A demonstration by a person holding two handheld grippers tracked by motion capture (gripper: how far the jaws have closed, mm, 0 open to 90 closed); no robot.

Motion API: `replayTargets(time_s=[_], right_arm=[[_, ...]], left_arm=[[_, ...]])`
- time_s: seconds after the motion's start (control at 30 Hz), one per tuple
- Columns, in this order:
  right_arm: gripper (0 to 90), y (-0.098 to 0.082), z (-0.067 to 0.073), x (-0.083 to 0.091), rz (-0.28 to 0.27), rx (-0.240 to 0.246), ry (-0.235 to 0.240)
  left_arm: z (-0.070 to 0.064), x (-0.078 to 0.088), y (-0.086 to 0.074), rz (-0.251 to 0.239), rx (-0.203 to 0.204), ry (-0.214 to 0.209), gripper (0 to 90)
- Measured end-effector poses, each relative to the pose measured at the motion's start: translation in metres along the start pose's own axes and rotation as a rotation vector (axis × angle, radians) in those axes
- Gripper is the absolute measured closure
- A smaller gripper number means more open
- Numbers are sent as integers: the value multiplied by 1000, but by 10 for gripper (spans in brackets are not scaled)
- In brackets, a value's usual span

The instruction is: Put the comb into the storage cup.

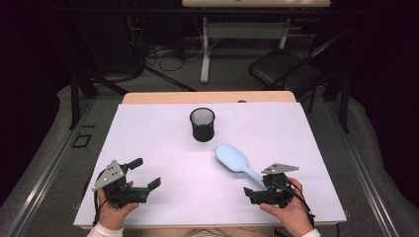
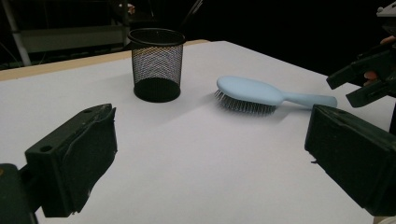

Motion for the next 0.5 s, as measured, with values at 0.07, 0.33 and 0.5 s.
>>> replayTargets(time_s=[0.07, 0.33, 0.5], right_arm=[[177, 0, -1, 0, 8, 6, 0], [150, 4, -8, 0, 28, 22, 30], [149, 6, -12, -2, 34, 25, 38]], left_arm=[[0, 0, 0, 1, 0, 0, 23], [0, -1, -1, 5, 0, -3, 23], [0, -1, -1, 6, 1, -6, 23]])
Point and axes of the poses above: each handheld gripper's, and its own axes: x roughly backward along the jaws, y roughly out of its top, z roughly to its left, the point moved 10 cm from there along -x, roughly forward along the jaws, and after that the axes turned 13 degrees about -y, right-handed, at the moved point
